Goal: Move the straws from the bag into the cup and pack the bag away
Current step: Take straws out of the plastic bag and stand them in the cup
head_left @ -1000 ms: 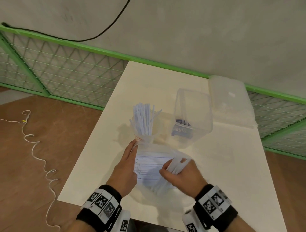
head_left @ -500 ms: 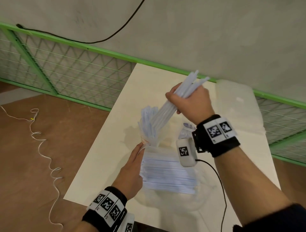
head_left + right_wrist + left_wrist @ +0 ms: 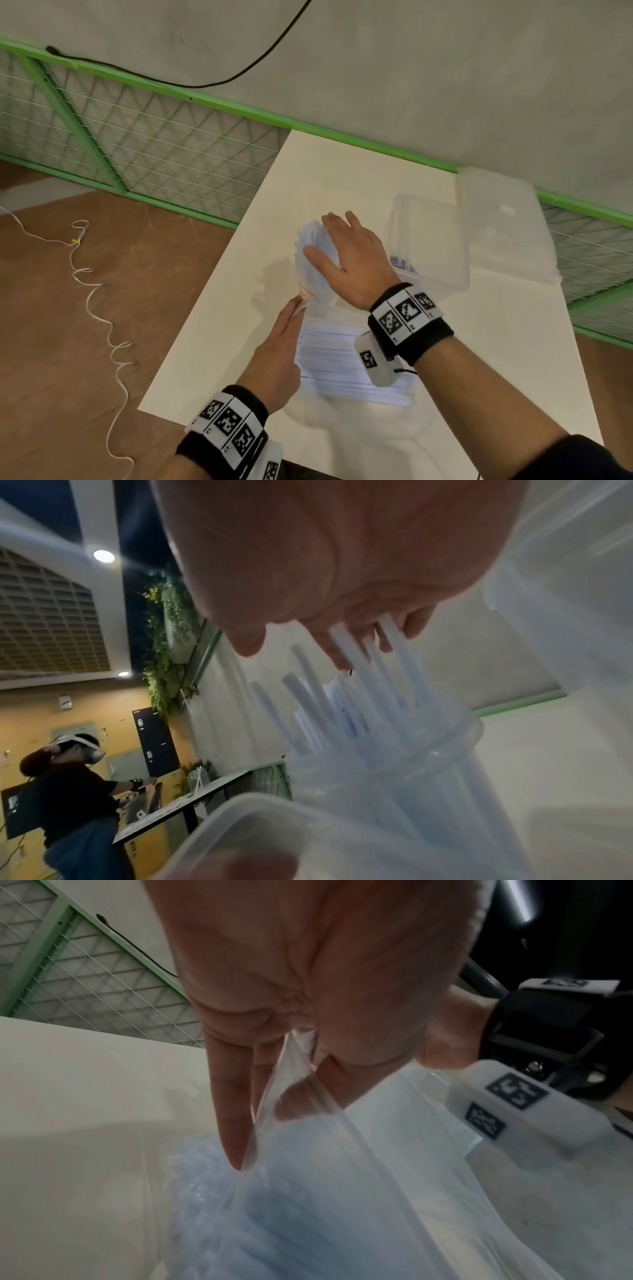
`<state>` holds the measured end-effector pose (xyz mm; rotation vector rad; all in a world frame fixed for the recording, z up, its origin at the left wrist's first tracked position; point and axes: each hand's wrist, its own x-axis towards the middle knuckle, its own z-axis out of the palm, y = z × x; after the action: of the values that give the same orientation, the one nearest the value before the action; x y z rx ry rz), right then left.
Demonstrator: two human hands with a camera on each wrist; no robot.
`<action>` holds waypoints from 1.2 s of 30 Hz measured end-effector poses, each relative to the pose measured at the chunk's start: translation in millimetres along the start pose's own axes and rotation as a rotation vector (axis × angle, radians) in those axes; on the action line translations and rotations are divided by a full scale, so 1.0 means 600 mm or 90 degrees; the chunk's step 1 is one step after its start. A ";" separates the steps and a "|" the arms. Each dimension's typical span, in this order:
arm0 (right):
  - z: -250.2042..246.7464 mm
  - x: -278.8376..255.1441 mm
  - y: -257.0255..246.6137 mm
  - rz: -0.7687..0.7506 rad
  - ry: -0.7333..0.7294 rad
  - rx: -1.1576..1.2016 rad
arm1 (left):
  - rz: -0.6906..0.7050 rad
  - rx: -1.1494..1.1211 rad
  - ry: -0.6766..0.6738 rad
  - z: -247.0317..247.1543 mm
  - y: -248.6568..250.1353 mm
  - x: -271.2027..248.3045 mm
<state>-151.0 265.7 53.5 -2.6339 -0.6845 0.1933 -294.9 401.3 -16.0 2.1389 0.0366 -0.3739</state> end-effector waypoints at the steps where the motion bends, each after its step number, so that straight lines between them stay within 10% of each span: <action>1: 0.000 -0.007 0.000 -0.011 0.028 0.005 | -0.002 0.002 -0.001 -0.001 -0.001 0.000; 12: 0.076 -0.024 -0.005 0.074 0.173 0.031 | -0.058 0.027 -0.019 -0.004 -0.016 0.006; 27: 0.083 0.096 0.009 -0.209 0.206 0.009 | 0.030 0.011 0.012 -0.001 -0.032 0.008; 36: 0.051 0.100 0.034 -0.106 0.159 0.075 | 0.027 0.023 0.018 0.000 -0.031 0.016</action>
<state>-97.0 290.0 15.2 -2.4193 -0.7757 -0.1375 -288.7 410.7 -33.6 2.1769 0.0002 -0.3214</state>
